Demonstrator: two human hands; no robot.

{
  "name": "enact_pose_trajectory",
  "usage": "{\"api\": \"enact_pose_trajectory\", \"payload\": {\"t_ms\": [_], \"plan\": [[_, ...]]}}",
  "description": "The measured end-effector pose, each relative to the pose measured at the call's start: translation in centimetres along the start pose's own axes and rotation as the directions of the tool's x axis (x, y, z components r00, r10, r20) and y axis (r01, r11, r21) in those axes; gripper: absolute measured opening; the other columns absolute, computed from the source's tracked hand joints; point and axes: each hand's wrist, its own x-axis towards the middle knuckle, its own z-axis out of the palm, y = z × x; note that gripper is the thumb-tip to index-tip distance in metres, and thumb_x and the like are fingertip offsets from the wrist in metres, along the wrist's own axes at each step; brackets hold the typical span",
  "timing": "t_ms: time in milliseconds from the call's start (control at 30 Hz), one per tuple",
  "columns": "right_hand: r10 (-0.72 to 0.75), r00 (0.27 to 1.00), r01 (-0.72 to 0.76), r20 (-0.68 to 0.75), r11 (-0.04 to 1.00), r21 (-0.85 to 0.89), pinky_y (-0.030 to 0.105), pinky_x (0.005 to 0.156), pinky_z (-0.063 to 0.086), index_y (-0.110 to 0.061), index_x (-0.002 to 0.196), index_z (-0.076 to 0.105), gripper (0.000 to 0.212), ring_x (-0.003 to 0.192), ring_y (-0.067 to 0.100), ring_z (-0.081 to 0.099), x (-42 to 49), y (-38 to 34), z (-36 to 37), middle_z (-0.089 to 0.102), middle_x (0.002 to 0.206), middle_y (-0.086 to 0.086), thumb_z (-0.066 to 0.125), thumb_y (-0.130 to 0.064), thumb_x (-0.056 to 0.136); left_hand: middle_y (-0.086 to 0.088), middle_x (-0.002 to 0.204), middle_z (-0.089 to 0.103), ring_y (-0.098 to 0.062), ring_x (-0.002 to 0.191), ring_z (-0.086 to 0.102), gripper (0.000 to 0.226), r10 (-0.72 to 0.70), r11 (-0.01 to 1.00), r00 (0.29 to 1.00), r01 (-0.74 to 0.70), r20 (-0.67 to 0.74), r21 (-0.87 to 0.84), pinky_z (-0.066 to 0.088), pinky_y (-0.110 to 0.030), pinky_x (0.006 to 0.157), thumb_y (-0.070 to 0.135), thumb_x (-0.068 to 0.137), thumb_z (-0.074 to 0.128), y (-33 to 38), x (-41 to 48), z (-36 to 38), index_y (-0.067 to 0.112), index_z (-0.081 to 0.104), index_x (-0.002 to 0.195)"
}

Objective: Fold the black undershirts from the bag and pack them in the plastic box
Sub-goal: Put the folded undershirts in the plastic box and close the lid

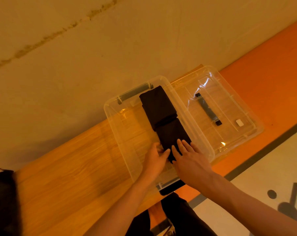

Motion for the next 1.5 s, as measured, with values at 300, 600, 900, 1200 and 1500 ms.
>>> {"api": "enact_pose_trajectory", "payload": {"t_ms": [300,600,900,1200,1500], "plan": [[-0.023,0.983,0.064,-0.180,0.972,0.225,0.038,0.123,0.018,-0.026,0.161,0.015,0.062,0.154,0.026,0.016,-1.8,0.5,-2.2,0.016,0.167,0.008,0.037,-0.045,0.106,0.008,0.139,0.049,-0.003,0.120,0.049,0.046,0.465,0.789,0.880,-0.363,-0.096,0.496,0.048,-0.017,0.090,0.043,0.103,0.050,1.1,-2.7,-3.2,0.022,0.047,0.145],[0.328,0.848,-0.149,-0.417,0.902,0.405,0.045,0.107,0.044,-0.022,0.154,0.037,0.060,0.137,0.031,0.046,-4.4,8.1,-5.3,0.045,0.153,0.009,0.054,-0.042,0.100,-0.001,0.163,0.032,-0.018,0.149,0.030,0.072,0.709,0.477,0.702,-0.553,0.072,0.683,0.028,-0.033,0.117,0.065,0.099,0.022,6.2,-2.2,-6.9,0.023,0.040,0.154],[0.430,0.847,-0.265,-0.311,0.850,0.455,0.047,0.116,0.032,-0.027,0.159,0.026,0.071,0.146,0.033,0.033,-2.8,15.5,-3.5,0.032,0.162,0.010,0.050,-0.055,0.098,-0.006,0.162,0.035,-0.023,0.147,0.033,0.073,0.710,0.359,0.672,-0.600,0.207,0.715,0.034,-0.043,0.118,0.064,0.099,0.022,11.8,-2.3,1.2,0.020,0.042,0.154],[0.462,0.843,-0.306,-0.276,0.833,0.460,0.051,0.116,0.032,-0.025,0.158,0.026,0.074,0.147,0.038,0.029,1.2,25.1,-1.2,0.026,0.163,0.014,0.052,-0.057,0.097,-0.009,0.166,0.024,-0.024,0.153,0.022,0.087,0.592,0.326,0.767,-0.509,0.247,0.797,0.021,-0.041,0.122,0.069,0.096,0.002,15.4,1.9,10.4,0.016,0.031,0.158],[0.551,0.830,-0.353,-0.086,0.639,0.684,0.049,0.093,0.047,-0.008,0.147,0.042,0.059,0.120,0.039,0.051,5.6,30.0,0.8,0.051,0.135,0.020,0.064,-0.031,0.098,-0.011,0.167,0.018,-0.028,0.152,0.022,0.083,0.397,0.289,0.875,-0.407,0.279,0.866,0.025,-0.045,0.119,0.069,0.095,0.011,17.2,5.4,14.7,0.018,0.032,0.157]]}}
